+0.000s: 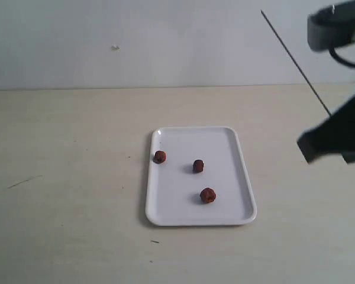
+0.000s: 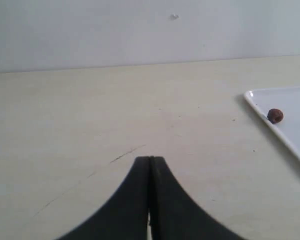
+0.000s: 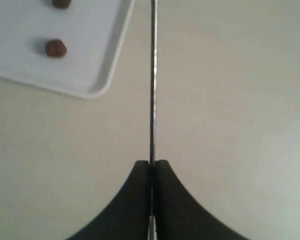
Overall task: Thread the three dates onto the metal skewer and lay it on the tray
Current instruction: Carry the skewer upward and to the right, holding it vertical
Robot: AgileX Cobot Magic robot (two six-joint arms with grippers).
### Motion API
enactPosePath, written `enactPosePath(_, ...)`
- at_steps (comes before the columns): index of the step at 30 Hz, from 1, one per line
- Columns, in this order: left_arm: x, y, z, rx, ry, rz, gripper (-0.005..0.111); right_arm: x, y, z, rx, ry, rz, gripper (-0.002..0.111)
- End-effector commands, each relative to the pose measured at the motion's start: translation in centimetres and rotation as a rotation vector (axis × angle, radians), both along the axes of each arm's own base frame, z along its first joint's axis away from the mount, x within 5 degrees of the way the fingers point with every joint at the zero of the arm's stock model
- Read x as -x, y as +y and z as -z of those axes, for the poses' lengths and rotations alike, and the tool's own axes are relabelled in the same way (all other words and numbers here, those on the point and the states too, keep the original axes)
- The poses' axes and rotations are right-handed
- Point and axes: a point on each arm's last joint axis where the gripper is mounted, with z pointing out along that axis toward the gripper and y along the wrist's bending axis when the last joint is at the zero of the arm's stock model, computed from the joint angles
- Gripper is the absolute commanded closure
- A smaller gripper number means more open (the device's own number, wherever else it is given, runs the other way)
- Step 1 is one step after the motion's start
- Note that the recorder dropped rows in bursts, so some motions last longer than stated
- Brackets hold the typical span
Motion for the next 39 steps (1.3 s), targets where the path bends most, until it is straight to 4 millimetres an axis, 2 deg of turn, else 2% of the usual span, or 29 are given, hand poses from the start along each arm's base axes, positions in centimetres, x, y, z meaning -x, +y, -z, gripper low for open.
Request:
enactPosePath(1,0.0,0.0,-0.1,0.002,-0.008,-0.003,0.107,2.0,-1.1,1.8,0.030,0.037,-0.042,0.108)
enactPosePath(11,0.0,0.0,-0.1,0.002,-0.008,-0.003,0.107,5.4,-2.3,2.9,-0.060,0.070,-0.088,0.108)
enactPosePath(16,0.0,0.1,-0.1,-0.063,-0.027,0.006,0.107,6.7,-3.1,4.7,-0.038,0.099,-0.087,0.108)
enactPosePath(19,-0.1,0.0,-1.1,-0.074,-0.139,0.013,0.107,7.2,-3.6,5.9,0.004,0.123,-0.094,0.108)
enactPosePath(24,-0.1,-0.1,-3.2,0.138,-0.336,0.003,0.107,7.6,-4.0,7.1,0.059,0.155,-0.161,0.108)
enactPosePath(29,0.2,-0.1,-4.7,0.168,-0.504,0.018,0.107,7.5,-4.3,7.0,0.097,0.135,-0.170,0.108)
enactPosePath(34,0.7,-0.1,-5.9,0.641,-0.552,0.076,0.107,7.6,-4.1,7.1,0.064,0.153,-0.169,0.108)
enactPosePath(37,1.1,0.0,-6.8,0.825,-0.613,0.137,0.107,7.7,-4.0,7.1,0.061,0.155,-0.170,0.108)
enactPosePath(38,1.2,0.0,-7.0,0.849,-0.622,0.148,0.107,7.7,-4.0,7.1,0.061,0.155,-0.170,0.108)
enactPosePath(39,1.5,0.0,-7.9,0.857,-0.644,0.157,0.107,7.7,-4.0,7.1,0.061,0.155,-0.170,0.108)
